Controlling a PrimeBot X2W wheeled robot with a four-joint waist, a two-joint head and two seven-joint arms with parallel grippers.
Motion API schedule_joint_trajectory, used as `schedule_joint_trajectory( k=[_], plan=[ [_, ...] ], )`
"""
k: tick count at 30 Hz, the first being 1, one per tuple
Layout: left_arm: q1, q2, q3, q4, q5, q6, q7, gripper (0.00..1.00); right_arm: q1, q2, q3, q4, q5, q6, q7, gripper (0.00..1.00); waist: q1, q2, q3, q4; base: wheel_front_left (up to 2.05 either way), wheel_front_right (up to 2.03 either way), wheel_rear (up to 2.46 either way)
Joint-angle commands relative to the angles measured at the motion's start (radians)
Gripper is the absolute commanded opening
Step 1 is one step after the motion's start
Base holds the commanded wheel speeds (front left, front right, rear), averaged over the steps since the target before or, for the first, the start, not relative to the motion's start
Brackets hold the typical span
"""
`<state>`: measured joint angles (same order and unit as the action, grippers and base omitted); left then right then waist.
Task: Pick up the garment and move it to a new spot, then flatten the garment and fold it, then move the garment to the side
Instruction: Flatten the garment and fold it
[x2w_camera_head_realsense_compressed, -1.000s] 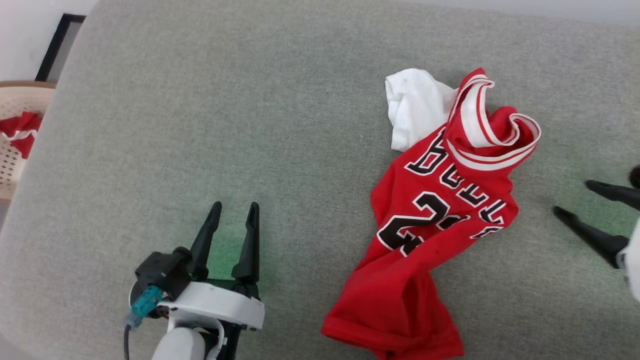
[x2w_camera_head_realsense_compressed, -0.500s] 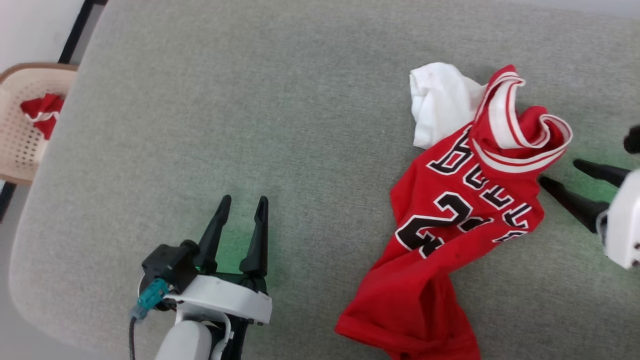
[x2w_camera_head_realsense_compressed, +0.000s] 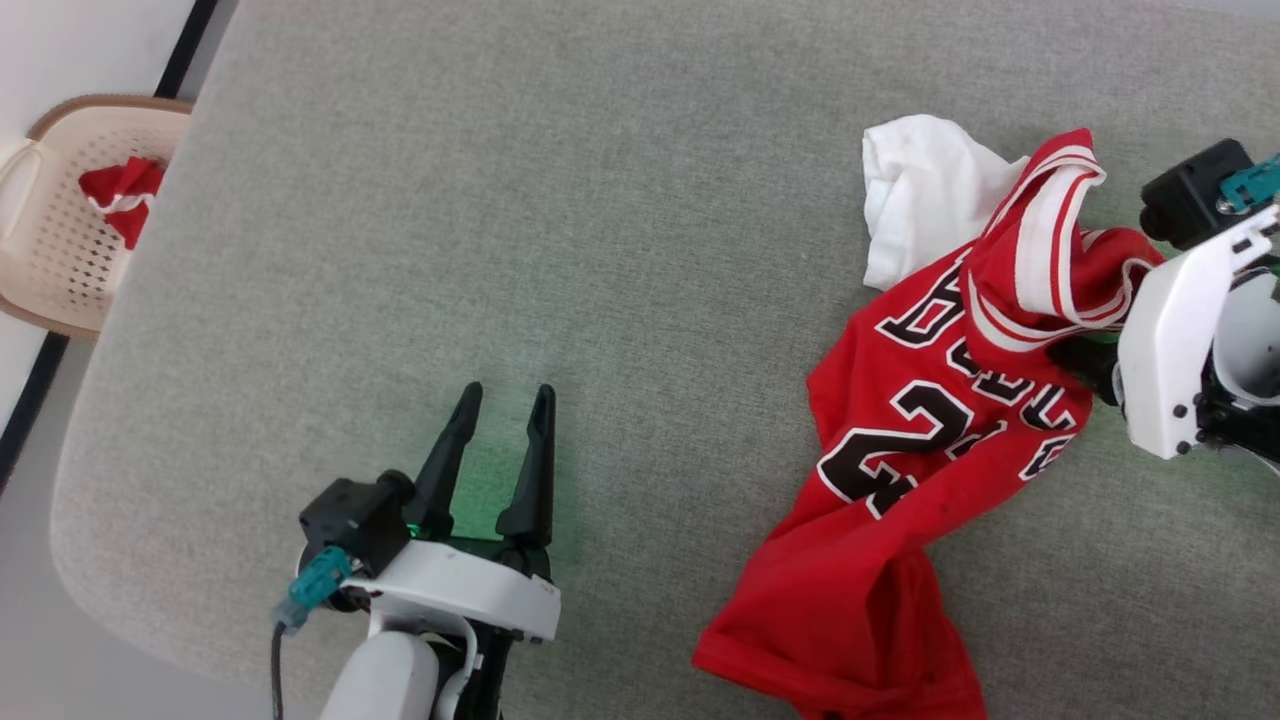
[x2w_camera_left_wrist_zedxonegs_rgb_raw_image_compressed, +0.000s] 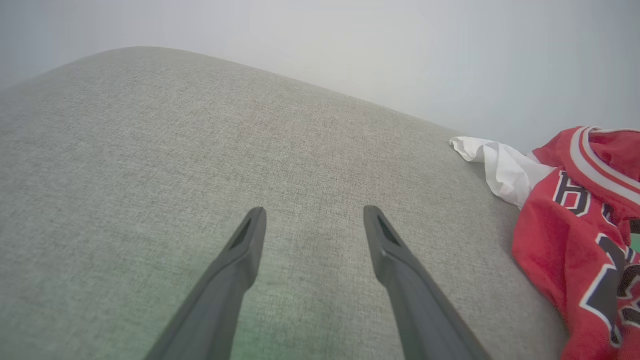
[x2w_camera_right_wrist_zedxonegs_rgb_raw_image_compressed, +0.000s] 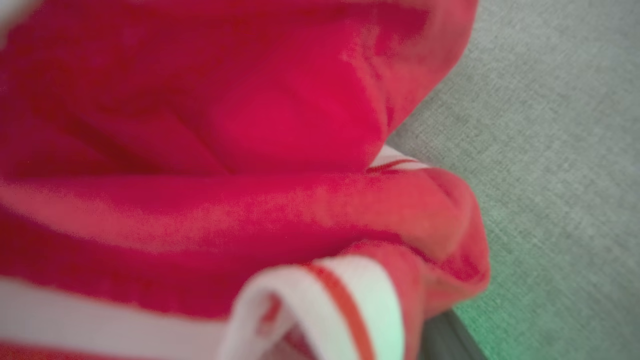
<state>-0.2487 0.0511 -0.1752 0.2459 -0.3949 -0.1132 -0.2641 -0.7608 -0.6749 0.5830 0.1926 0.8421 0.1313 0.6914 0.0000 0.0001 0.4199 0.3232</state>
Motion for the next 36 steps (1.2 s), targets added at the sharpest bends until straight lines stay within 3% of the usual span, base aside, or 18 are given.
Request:
schedule_joint_trajectory(
  k=[1, 4, 11, 18, 23, 27, 32, 36],
  plan=[
    [-0.009, 0.0, 0.002, 0.001, -0.009, 0.008, 0.0, 1.0, -0.001, 0.017, 0.023, 0.02, -0.006, -0.001, -0.007, 0.0, 0.0, -0.0001, -0.001, 0.004, 0.0, 0.0, 0.0],
    [0.001, 0.0, 0.009, 0.002, -0.006, 0.009, 0.0, 1.0, -0.002, 0.008, 0.026, 0.025, -0.009, -0.001, -0.049, 0.0, 0.0, -0.0001, -0.012, 0.002, 0.0, 0.0, 0.0],
    [0.027, 0.0, 0.044, -0.002, 0.014, 0.013, 0.0, 1.0, 0.051, -0.077, -0.05, -0.025, -0.047, -0.001, -0.156, 0.0, 0.0, -0.0001, -0.044, -0.045, 0.0, 0.0, 0.0],
    [0.027, 0.0, 0.06, -0.01, 0.037, 0.006, 0.0, 1.0, 0.13, -0.183, -0.167, -0.12, -0.127, -0.001, -0.144, 0.0, 0.0, -0.0001, -0.059, -0.089, 0.0, 0.0, 0.0],
    [0.029, 0.0, 0.063, -0.01, 0.037, 0.001, 0.0, 1.0, 0.173, -0.212, -0.24, -0.188, -0.199, -0.001, -0.137, 0.0, 0.0, -0.0001, -0.063, -0.097, 0.0, 0.0, 0.0],
    [0.038, 0.0, 0.056, 0.001, 0.038, 0.0, 0.0, 1.0, 0.19, -0.148, -0.256, -0.301, -0.226, -0.001, -0.155, 0.0, 0.0, -0.0001, -0.066, -0.099, 0.0, 0.0, 0.0],
    [0.028, 0.0, 0.044, 0.01, 0.041, -0.003, 0.0, 1.0, 0.157, -0.049, -0.136, -0.424, -0.234, -0.001, -0.128, 0.0, 0.0, -0.0001, -0.066, -0.083, 0.0, 0.0, 0.0],
    [0.022, 0.0, 0.042, 0.01, 0.036, -0.006, 0.0, 1.0, 0.147, 0.016, -0.03, -0.431, -0.213, -0.001, -0.098, 0.0, 0.0, -0.0001, -0.061, -0.063, 0.0, 0.0, 0.0]
  ],
)
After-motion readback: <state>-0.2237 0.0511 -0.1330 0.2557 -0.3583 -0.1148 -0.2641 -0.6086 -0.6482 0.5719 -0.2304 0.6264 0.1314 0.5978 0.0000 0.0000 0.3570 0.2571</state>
